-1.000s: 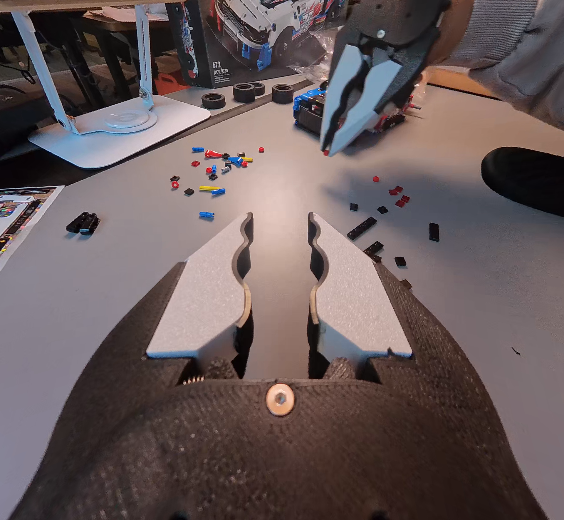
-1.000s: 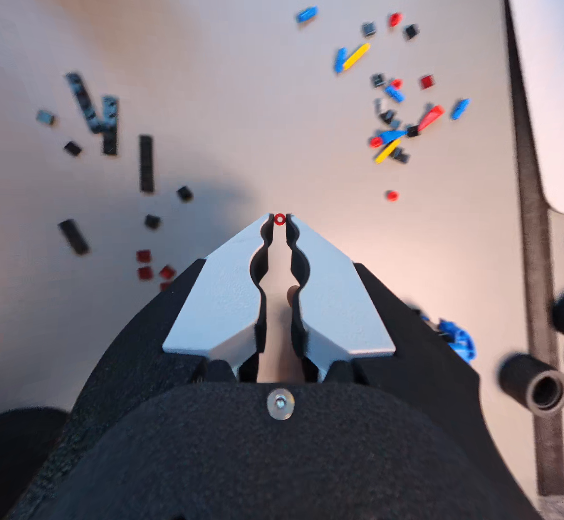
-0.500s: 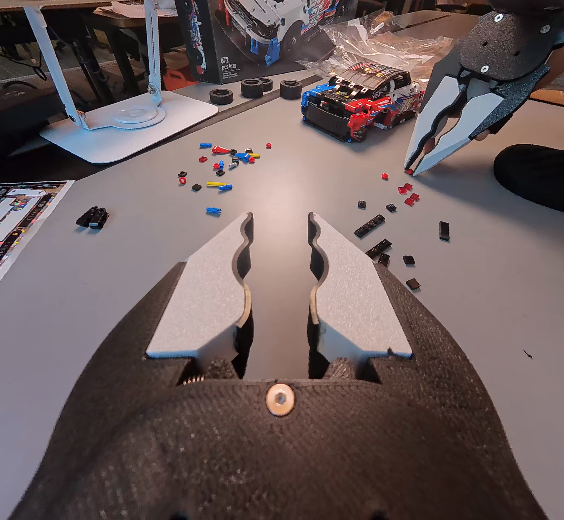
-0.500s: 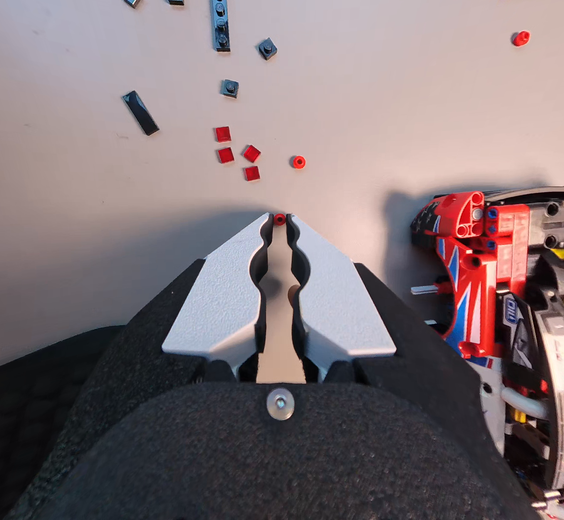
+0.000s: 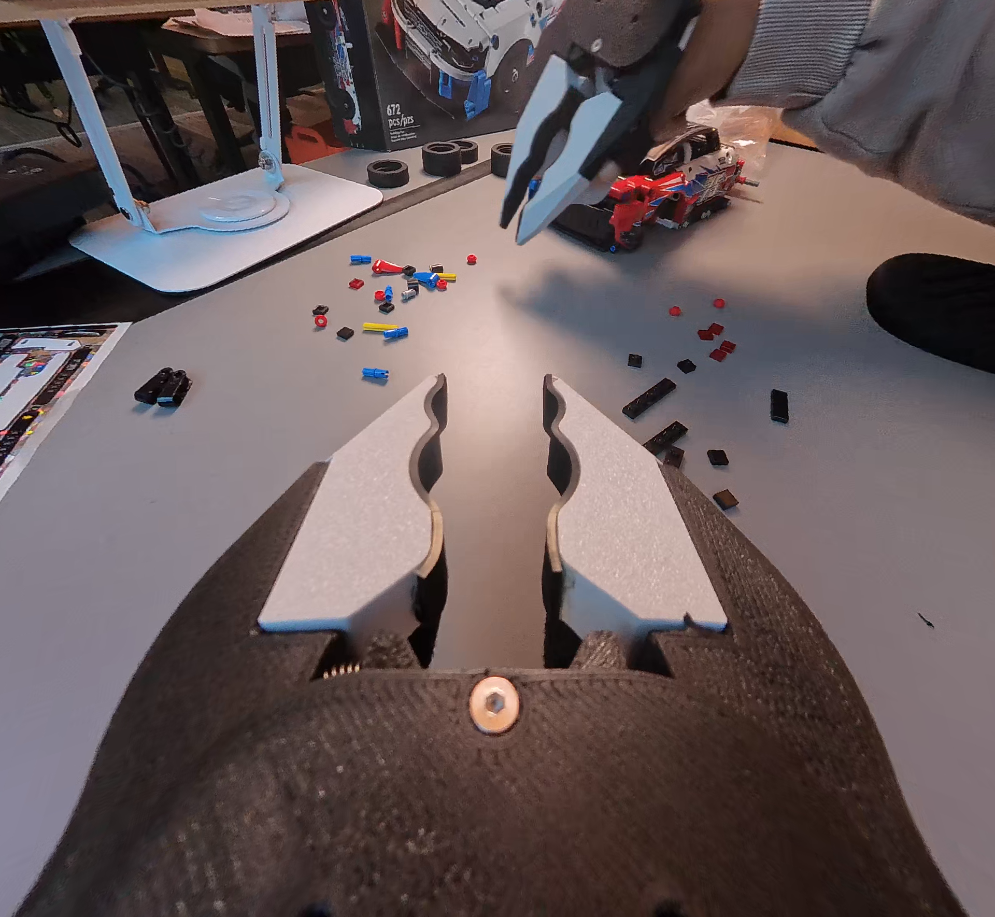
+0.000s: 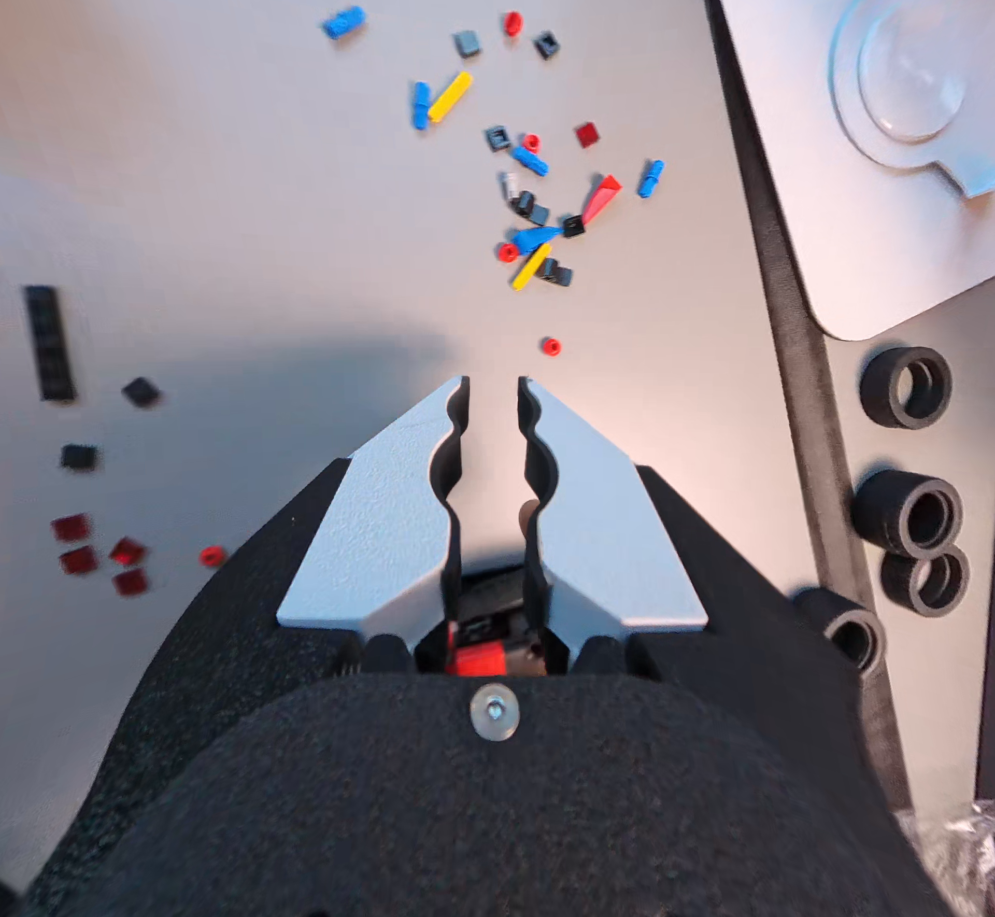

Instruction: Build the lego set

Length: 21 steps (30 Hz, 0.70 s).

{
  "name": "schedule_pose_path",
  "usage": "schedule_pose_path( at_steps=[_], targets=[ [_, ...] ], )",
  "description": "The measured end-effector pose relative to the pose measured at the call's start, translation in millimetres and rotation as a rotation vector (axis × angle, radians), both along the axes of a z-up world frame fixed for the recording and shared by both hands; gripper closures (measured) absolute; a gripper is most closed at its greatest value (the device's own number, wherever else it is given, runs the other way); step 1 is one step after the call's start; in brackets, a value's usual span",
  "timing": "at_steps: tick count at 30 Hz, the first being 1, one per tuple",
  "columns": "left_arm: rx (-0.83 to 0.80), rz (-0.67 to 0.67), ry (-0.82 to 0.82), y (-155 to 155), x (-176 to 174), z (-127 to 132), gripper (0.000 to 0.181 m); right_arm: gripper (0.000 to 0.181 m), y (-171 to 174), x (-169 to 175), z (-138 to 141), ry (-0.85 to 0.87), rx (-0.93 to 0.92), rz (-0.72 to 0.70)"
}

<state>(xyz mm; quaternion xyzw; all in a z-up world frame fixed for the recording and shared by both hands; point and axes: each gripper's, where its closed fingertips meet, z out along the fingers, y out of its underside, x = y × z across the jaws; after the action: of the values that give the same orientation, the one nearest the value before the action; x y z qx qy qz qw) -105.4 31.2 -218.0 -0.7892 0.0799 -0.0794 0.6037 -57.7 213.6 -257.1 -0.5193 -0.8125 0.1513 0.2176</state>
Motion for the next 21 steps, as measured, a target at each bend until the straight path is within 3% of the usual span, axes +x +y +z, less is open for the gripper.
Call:
schedule_pose_path(
  at_steps=[4,10,21],
  targets=[
    [0.005,-0.006,-0.008,0,1,2,0.147,0.165,18,-21,-16,-0.06,-0.038,-0.043],
    [0.004,-0.024,-0.024,1,4,2,0.147,0.167,22,-24,-28,-0.112,-0.041,-0.048],
    [-0.002,-0.023,-0.027,1,4,0,0.147,0.176,9,-18,-19,-0.071,-0.085,-0.026]
  ],
)
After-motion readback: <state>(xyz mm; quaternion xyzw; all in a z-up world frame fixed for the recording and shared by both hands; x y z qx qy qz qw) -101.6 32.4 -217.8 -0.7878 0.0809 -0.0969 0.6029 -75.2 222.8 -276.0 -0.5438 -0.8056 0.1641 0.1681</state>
